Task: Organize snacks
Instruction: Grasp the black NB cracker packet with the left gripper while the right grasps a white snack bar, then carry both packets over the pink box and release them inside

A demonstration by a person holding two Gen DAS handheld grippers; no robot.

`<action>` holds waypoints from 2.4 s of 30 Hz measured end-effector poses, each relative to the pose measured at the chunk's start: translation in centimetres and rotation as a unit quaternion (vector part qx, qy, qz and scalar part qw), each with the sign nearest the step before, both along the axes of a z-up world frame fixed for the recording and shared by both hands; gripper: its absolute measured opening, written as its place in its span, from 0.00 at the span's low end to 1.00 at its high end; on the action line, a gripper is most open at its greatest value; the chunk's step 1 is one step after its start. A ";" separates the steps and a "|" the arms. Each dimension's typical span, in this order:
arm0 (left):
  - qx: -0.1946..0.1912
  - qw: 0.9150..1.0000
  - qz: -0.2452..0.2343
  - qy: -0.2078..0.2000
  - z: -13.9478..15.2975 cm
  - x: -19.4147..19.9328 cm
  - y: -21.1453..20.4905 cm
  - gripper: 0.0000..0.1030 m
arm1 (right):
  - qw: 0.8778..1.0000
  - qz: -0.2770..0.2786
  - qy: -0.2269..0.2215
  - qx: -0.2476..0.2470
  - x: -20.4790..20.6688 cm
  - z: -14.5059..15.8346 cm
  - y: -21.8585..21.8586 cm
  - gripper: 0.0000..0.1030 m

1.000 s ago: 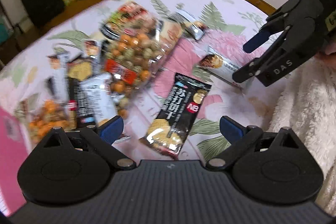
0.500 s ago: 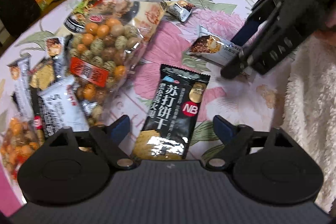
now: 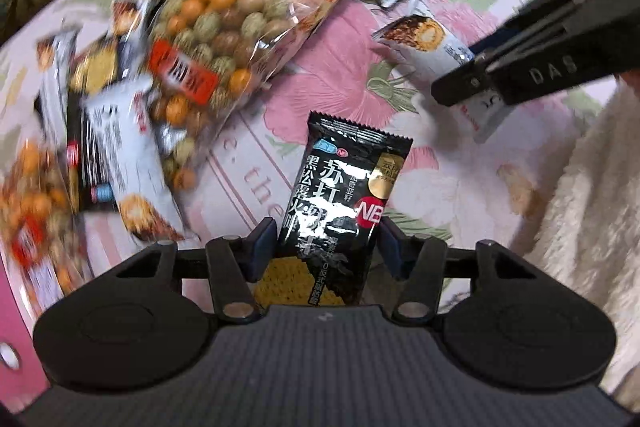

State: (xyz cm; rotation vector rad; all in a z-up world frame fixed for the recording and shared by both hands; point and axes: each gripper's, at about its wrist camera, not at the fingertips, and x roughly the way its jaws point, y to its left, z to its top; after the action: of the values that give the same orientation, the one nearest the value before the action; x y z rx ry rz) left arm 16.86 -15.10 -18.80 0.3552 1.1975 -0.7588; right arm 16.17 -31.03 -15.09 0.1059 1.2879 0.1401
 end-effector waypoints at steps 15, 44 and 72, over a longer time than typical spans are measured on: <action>-0.003 0.997 0.070 0.030 1.6 0.0 3.1 0.51 | 0.999 -0.015 -0.024 0.042 -1.4 0.6 0.7 0.31; 0.033 0.994 0.092 0.051 8.1 -7.1 12.4 0.51 | 0.984 0.139 -0.012 0.110 -7.1 9.7 11.3 0.31; -0.025 0.957 0.287 -0.044 17.1 1.2 31.1 0.51 | 0.955 0.251 -0.041 0.150 2.5 14.5 28.6 0.31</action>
State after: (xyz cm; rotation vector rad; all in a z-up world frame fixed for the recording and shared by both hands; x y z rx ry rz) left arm 18.02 16.04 -1.67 -0.0096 1.1163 -0.2630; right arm 18.62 -2.41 -0.57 0.0296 1.1810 0.7713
